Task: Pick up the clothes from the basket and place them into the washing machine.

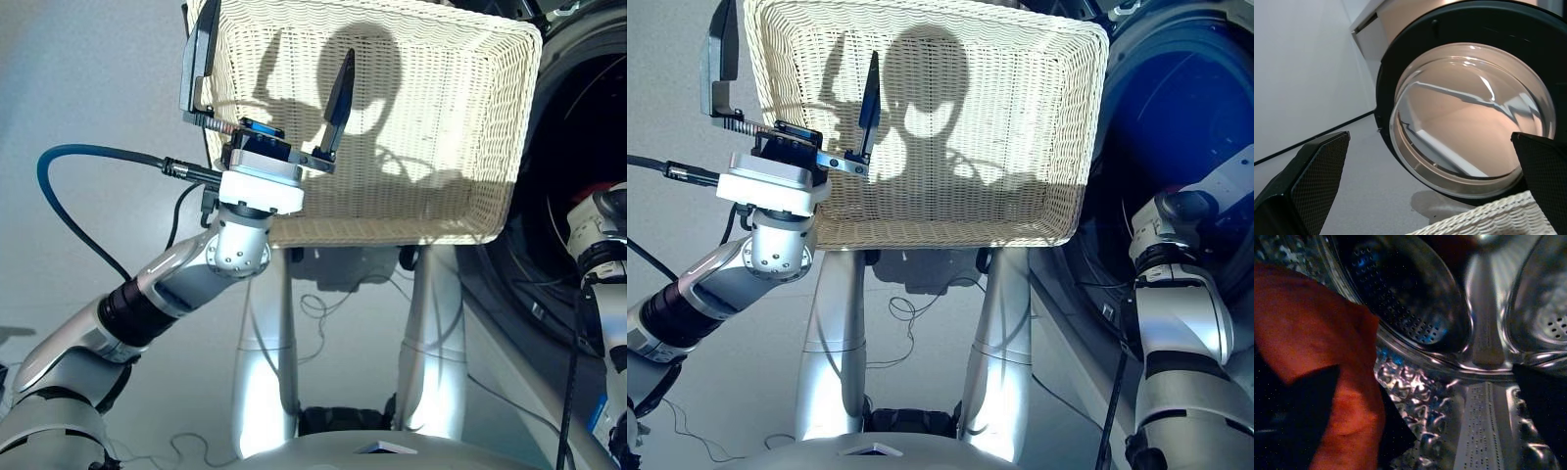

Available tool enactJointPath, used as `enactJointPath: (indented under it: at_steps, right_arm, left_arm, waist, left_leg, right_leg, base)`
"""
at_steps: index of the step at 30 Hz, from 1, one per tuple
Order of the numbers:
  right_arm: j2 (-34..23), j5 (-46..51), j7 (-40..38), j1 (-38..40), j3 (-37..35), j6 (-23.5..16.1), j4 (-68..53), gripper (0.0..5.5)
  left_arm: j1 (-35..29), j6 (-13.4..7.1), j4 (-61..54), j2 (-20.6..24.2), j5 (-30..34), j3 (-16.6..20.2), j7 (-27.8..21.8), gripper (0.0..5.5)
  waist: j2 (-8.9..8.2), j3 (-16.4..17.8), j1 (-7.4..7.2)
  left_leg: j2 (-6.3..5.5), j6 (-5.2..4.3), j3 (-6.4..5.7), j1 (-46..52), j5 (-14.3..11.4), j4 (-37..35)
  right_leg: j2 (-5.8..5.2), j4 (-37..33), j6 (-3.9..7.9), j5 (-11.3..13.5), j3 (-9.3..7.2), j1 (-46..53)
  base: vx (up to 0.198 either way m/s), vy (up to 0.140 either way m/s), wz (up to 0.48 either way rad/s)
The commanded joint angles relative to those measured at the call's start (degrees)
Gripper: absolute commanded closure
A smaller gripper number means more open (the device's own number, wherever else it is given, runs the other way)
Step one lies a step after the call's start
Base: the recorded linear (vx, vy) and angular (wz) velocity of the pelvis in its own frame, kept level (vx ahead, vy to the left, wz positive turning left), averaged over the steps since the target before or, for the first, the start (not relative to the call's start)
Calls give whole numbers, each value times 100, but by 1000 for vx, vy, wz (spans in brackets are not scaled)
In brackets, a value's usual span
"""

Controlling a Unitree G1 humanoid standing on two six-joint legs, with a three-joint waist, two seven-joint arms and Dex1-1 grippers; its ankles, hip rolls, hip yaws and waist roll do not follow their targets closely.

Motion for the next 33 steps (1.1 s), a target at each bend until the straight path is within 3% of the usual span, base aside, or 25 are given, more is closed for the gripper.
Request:
enactJointPath:
  at_steps: [1,6,8,12,13,19,20,24,25,27,29,30,33]
  right_arm:
    - [-654,238,103,-28,176,-549,-289,0]
    - [-192,122,191,505,149,-910,-1270,0]
    - [204,-284,110,1116,102,-1274,-2400,0]
    - [650,-710,85,1793,27,-1471,-3459,0]
    - [955,-843,270,2180,158,-1653,-4293,0]
    - [1292,-1266,687,2935,571,-1667,-5589,0]
    - [1317,-1304,1012,3170,858,-1676,-6013,0]
    - [1277,-1365,1376,3308,1217,-1626,-6291,0]
    - [1245,-1477,1563,3384,1431,-1594,-6418,0]
    - [1169,-1550,1765,3465,1550,-1542,-6506,0]
    - [1160,-1384,2104,3615,1672,-1461,-6531,0]
    - [1137,-1412,2201,3648,1668,-1412,-6495,0]
    - [1148,-1392,2532,3921,1671,-1273,-6333,0]
  left_arm:
    - [142,-321,-602,-231,-53,190,-61,0]
    - [240,-319,-572,-328,-84,309,-103,0]
    - [324,-288,-504,-431,-45,427,-142,0]
    - [412,-264,-408,-456,13,500,-204,0]
    - [494,-263,-355,-493,-6,559,-256,0]
    - [784,-273,-168,-557,-216,625,-431,0]
    - [975,-298,-98,-569,-327,632,-528,0]
    - [1263,-348,92,-674,-556,714,-650,0]
    - [1476,-480,328,-886,-1071,741,-902,0]
    - [1712,-584,591,-1006,-1502,825,-1165,0]
    - [1982,-608,880,-1182,-2117,935,-1471,0]
    - [2056,-625,1063,-1241,-2455,1029,-1711,0]
    - [2335,-603,1682,-1370,-2908,1209,-2187,0]
  waist:
    - [291,-96,-213]
    - [239,-96,-259]
    - [212,-96,-329]
    - [170,-96,-361]
    - [149,-96,-407]
    - [82,-96,-484]
    - [61,-96,-484]
    - [42,-96,-491]
    - [32,-96,-495]
    - [30,-96,-500]
    - [25,-96,-503]
    - [26,-96,-509]
    - [1,-96,-526]
  left_leg:
    - [134,31,410,487,-1,-381]
    - [137,42,409,508,17,-433]
    - [132,56,399,501,32,-464]
    - [136,69,396,536,70,-550]
    - [140,76,391,532,91,-597]
    - [156,77,406,620,158,-726]
    - [179,51,396,793,-31,-669]
    - [199,45,418,911,1,-758]
    - [224,31,420,1074,28,-845]
    - [241,14,435,1304,52,-995]
    - [271,-5,447,1618,74,-1183]
    - [267,7,461,1752,314,-1439]
    - [250,-14,515,2412,344,-1799]
  right_leg:
    - [196,-334,-226,303,-275,102]
    - [216,-376,-234,299,-263,99]
    - [252,-419,-241,306,-254,97]
    - [286,-502,-255,311,-250,131]
    - [313,-558,-261,323,-251,127]
    - [324,-642,-262,358,-229,185]
    - [319,-592,-230,191,-228,354]
    - [315,-649,-232,213,-229,449]
    - [296,-706,-231,222,-239,602]
    - [282,-795,-228,223,-251,804]
    - [254,-936,-214,254,-272,1086]
    - [251,-1150,-235,471,-292,1204]
    - [251,-1424,-217,508,-327,1827]
  base:
    - [0,0,0]
    - [0,0,0]
    - [0,0,0]
    - [0,0,0]
    - [0,0,0]
    - [14,0,-1]
    - [87,4,-11]
    - [21,0,-4]
    - [0,0,0]
    - [0,0,0]
    - [0,0,0]
    - [0,0,0]
    - [54,5,41]
